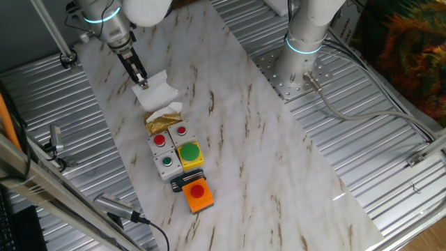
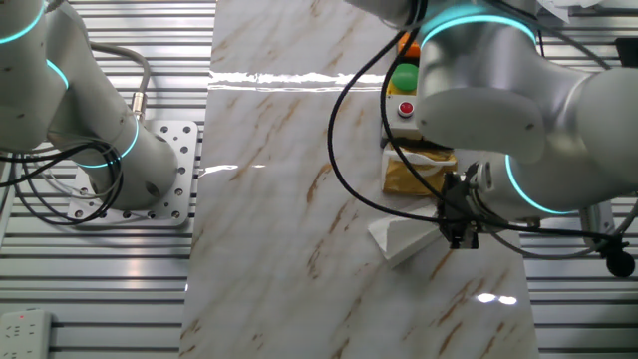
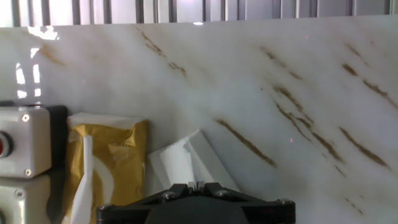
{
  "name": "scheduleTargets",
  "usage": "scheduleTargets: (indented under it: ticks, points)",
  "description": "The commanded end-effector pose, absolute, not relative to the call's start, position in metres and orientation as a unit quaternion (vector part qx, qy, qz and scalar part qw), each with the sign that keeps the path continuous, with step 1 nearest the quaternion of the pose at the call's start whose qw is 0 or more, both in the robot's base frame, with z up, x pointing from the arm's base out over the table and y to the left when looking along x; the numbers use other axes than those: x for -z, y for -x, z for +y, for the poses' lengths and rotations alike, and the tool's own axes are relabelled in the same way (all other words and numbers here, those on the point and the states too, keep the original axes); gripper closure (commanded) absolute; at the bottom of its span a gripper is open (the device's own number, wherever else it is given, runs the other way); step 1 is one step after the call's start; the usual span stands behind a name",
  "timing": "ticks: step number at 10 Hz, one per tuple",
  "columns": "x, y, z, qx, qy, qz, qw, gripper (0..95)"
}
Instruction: Pull out a napkin
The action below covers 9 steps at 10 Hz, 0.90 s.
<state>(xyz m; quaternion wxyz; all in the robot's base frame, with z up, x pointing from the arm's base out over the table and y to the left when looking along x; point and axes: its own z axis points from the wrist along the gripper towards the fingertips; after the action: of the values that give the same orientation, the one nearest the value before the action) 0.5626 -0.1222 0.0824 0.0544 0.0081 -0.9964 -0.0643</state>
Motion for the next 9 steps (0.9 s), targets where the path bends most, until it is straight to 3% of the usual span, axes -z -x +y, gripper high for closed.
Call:
scheduleTargets:
  ticks: [1, 4, 6, 7, 9]
  points:
    - [-0.0745, -0.5651, -0.1183, 0.064, -0.006, -0.997, 0.052, 95.0]
    - [-0.0718, -0.5658, -0.1163, 0.067, -0.012, -0.996, 0.05, 95.0]
    - [-0.0719, -0.5658, -0.1163, 0.072, -0.02, -0.996, 0.048, 19.0]
    - [-0.0719, -0.5658, -0.1163, 0.074, -0.023, -0.996, 0.046, 0.0]
    - [-0.0719, -0.5658, -0.1163, 0.075, -0.026, -0.996, 0.045, 0.0]
